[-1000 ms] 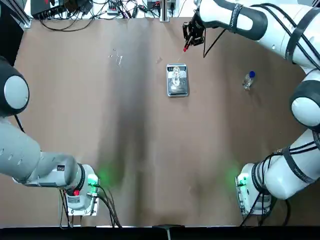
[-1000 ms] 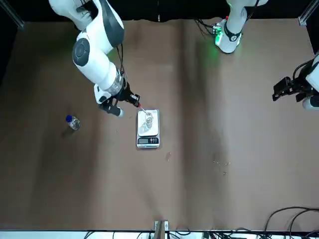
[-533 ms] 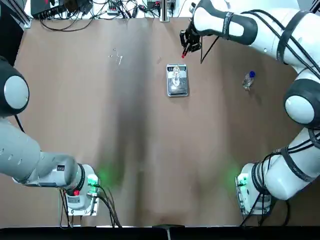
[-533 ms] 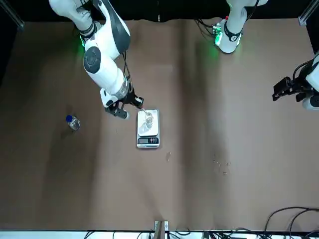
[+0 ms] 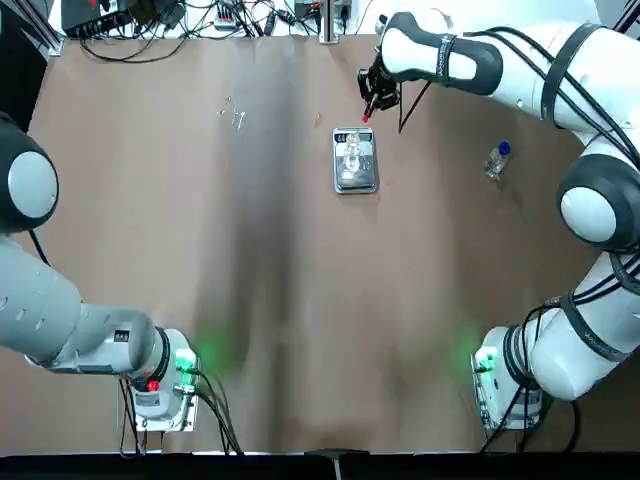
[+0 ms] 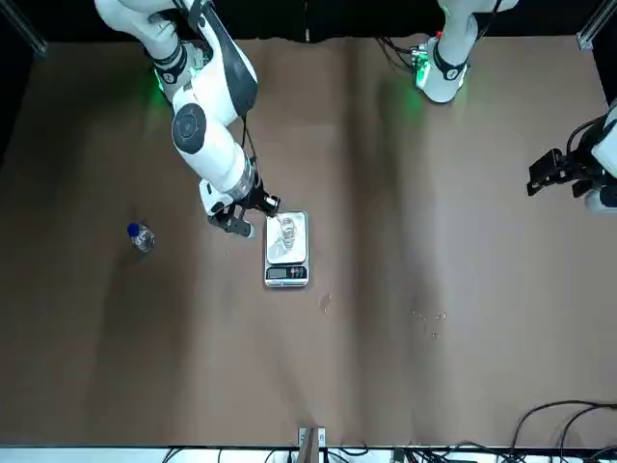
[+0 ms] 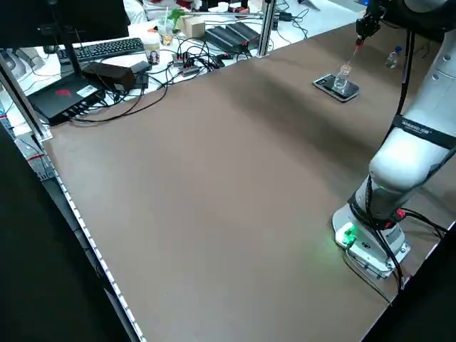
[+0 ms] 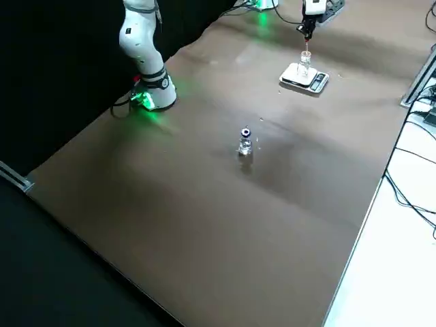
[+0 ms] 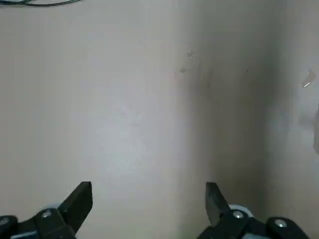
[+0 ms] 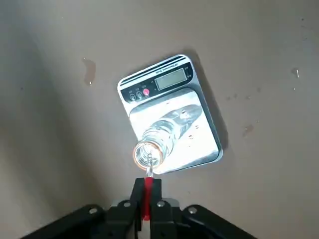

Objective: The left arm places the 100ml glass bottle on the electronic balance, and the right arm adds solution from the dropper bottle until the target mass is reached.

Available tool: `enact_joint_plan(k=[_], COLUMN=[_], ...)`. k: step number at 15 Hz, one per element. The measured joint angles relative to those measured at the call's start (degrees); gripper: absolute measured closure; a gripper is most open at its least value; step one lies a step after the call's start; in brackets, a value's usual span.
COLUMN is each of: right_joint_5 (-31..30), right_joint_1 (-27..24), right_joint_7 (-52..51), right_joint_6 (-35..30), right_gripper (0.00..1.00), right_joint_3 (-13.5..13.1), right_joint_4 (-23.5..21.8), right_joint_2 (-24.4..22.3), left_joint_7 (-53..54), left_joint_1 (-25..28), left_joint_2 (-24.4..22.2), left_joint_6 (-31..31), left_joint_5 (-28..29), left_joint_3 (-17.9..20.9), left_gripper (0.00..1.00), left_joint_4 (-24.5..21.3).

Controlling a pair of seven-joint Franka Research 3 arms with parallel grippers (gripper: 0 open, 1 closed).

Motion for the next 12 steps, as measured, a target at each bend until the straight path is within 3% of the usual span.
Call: enact_joint_plan(k=[12], right_joint_5=[-0.42], right_joint_1=[1.08], right_joint_7=[1.58], right_joint_6=[0.5], right_gripper=[0.96], right_joint_3=[0.01], right_joint_4=[2.26], right_joint_2=[2.09], left_joint_7=[0.0], left_joint_1=[0.06], left_joint_2=[0.0], left_joint_6=[0.0], left_joint_5=[0.0], left_joint_3=[0.01], left_gripper=[0.0], left_joint_4=[0.0])
